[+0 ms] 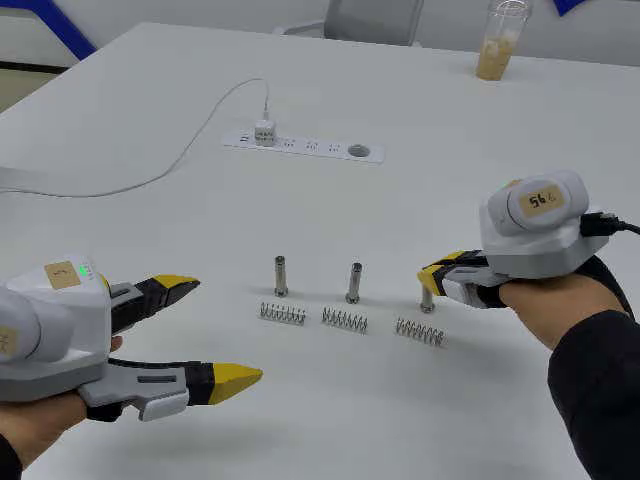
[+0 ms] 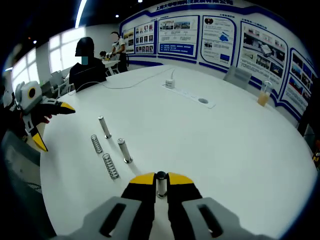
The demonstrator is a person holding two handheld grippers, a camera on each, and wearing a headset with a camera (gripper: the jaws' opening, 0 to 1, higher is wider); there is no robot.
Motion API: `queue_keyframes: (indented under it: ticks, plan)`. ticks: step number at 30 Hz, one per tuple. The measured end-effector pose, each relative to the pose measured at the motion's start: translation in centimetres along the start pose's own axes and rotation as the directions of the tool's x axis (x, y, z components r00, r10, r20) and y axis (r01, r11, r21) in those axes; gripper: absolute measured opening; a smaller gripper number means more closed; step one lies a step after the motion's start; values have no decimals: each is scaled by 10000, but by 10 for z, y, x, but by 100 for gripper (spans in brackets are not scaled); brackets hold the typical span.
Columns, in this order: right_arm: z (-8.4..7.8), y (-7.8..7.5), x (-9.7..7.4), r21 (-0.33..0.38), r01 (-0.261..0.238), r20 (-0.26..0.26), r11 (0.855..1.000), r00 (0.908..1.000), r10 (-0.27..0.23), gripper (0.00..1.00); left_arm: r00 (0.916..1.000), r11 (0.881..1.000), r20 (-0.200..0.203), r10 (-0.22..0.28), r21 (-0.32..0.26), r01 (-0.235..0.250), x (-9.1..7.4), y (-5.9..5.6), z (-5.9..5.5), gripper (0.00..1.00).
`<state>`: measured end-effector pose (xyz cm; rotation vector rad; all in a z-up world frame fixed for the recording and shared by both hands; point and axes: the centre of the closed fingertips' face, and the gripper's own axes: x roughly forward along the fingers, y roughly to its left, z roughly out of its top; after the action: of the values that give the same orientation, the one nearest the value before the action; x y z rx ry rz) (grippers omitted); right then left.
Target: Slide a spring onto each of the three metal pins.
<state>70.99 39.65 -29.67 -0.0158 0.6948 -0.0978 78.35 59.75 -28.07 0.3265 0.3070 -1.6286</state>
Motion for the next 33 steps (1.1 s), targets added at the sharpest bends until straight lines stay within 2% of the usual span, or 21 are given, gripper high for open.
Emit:
queue_keyframes:
  ticks: [17, 33]
  plan:
    - [-5, -3, -4, -278, 12, -30, 9996, 10000, -13, 10, 10000, 10000, 9, -20, 40, 20, 0, -1, 1, 80]
    - [-4, -6, -10, -283, -10, 132, 9996, 9999, 14, 15, 10000, 10000, -9, -44, 50, 44, -1, -1, 1, 80]
